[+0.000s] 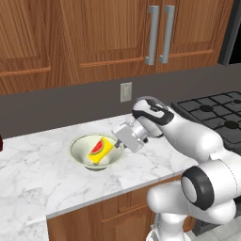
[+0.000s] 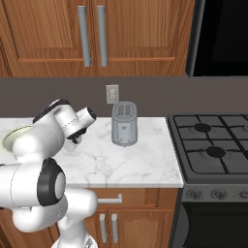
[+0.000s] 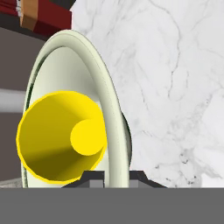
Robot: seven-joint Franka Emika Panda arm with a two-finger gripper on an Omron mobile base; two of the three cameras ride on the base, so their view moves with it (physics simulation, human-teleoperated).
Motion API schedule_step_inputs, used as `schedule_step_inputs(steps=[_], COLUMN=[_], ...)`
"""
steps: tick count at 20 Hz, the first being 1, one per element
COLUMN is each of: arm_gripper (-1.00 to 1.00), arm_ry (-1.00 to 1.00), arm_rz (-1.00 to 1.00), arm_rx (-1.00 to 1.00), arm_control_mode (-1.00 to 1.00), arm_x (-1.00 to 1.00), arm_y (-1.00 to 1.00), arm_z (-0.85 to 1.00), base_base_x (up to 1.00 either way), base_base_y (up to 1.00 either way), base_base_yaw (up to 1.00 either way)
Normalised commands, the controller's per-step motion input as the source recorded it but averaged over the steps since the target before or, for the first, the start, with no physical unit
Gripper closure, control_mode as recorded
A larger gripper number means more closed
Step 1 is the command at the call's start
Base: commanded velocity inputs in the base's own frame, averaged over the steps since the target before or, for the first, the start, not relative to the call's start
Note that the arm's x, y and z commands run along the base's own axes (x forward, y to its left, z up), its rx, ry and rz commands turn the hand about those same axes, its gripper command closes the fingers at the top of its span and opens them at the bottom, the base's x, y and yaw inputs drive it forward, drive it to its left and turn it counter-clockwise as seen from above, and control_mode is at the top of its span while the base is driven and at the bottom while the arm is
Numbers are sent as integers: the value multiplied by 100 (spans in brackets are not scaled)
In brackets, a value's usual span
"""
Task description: Place the cup inside the bowl on the dining table and move the bowl to any counter.
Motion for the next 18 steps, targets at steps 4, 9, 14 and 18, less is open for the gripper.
schedule_step_inputs(steps=[4,9,14,18], arm_gripper=[100,100,100,100], arm_ry=[0,0,0,0], arm_rz=[0,0,0,0], arm_rx=[0,0,0,-1], arm_control_mode=[-100,-100,-100,-100], arm_x=[21,9,16,23], arm_y=[18,18,13,11], arm_z=[-12,-16,-17,-16], base_base_x=[0,0,0,0], base_base_y=[0,0,0,0], base_base_yaw=[0,0,0,0])
